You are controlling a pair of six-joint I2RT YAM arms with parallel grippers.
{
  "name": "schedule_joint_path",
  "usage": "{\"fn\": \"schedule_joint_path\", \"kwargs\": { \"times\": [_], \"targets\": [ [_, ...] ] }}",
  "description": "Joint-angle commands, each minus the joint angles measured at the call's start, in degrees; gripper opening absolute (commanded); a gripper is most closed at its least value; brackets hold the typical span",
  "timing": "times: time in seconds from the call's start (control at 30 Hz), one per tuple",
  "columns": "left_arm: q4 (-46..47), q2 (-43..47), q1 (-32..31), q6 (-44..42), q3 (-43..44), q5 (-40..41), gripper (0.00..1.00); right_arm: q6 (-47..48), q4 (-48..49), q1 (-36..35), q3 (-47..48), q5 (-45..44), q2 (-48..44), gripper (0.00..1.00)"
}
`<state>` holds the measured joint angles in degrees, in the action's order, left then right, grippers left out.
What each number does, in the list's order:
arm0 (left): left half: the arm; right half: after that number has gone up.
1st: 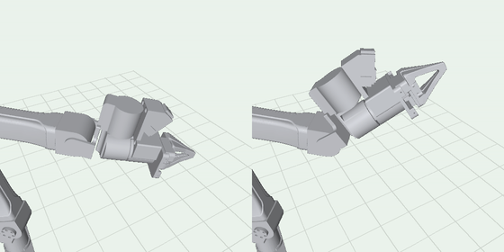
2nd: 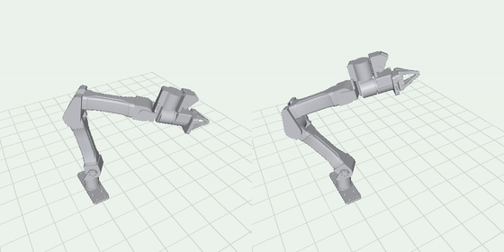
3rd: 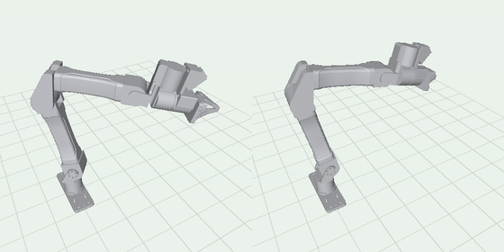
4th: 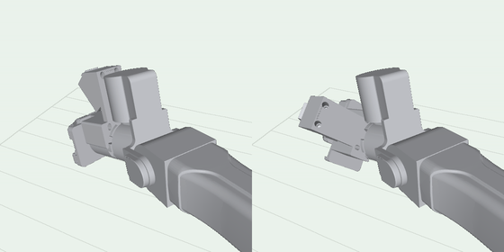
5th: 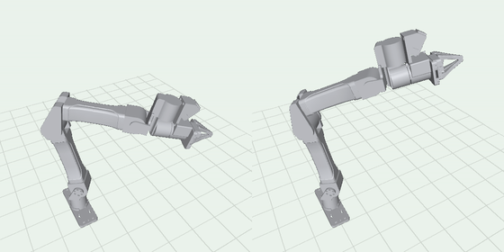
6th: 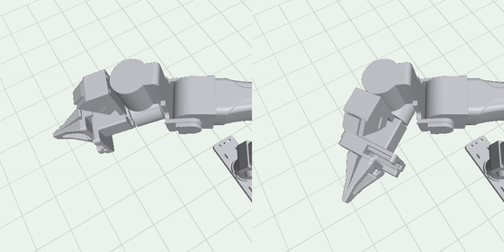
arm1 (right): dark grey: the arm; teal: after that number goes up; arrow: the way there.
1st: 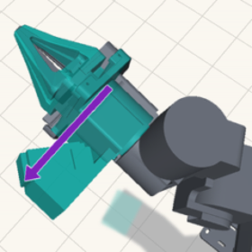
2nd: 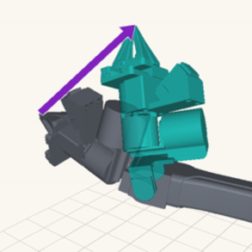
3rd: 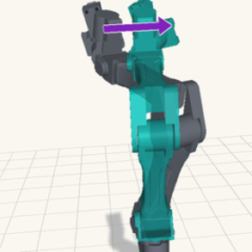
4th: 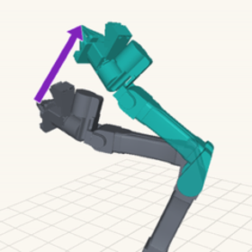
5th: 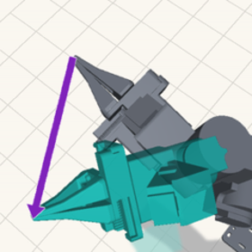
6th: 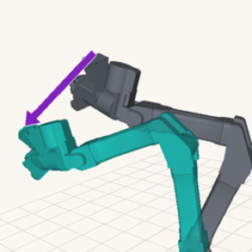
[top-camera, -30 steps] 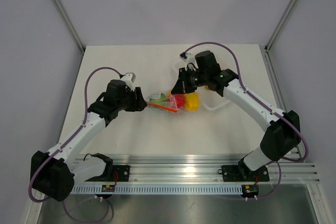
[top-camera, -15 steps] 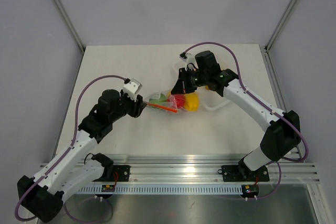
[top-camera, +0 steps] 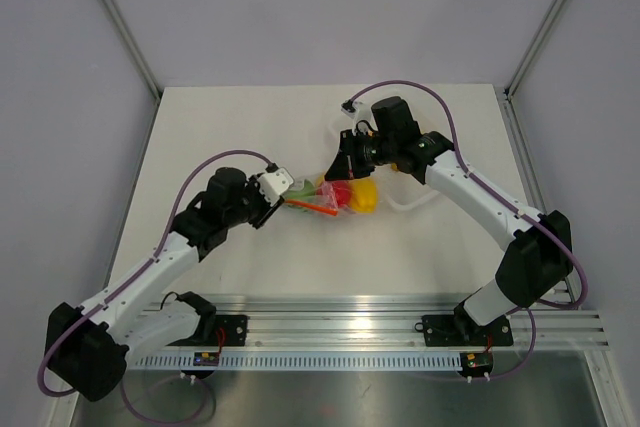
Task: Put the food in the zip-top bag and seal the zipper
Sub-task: Adjust the zipper food storage bag at the center of the board.
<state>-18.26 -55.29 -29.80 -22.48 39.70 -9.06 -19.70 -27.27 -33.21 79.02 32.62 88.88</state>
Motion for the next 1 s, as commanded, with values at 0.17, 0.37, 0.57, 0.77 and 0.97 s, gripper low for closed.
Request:
{"fn": "schedule_joint_path", "kwargs": {
  "times": [0.17,0.37,0.57,0.77,0.97],
  "targets": [
    [7.3,-6.0,0.2,-3.0,-1.2,-5.8,0.33,-0.2,3.3,0.4,0.9,2.5,-1.9,0.0],
    [9.6,-9.2,0.3,-0.5,-0.6,-6.4,0.0,-0.2,3.3,0.4,0.3,2.4,-2.5,0.0],
    [9.5,-1.2,0.3,1.9,-0.3,-8.5,0.0,1.5,1.0,0.4,2.0,2.2,-2.3,0.01],
    [7.4,5.8,0.3,8.1,2.4,-10.5,0.0,6.6,-5.7,0.4,6.9,-0.4,-1.8,0.52],
    [1.5,4.9,0.3,12.6,9.0,-11.0,0.0,13.6,-11.0,0.3,10.3,-7.2,-5.6,0.6]
  ]
}}
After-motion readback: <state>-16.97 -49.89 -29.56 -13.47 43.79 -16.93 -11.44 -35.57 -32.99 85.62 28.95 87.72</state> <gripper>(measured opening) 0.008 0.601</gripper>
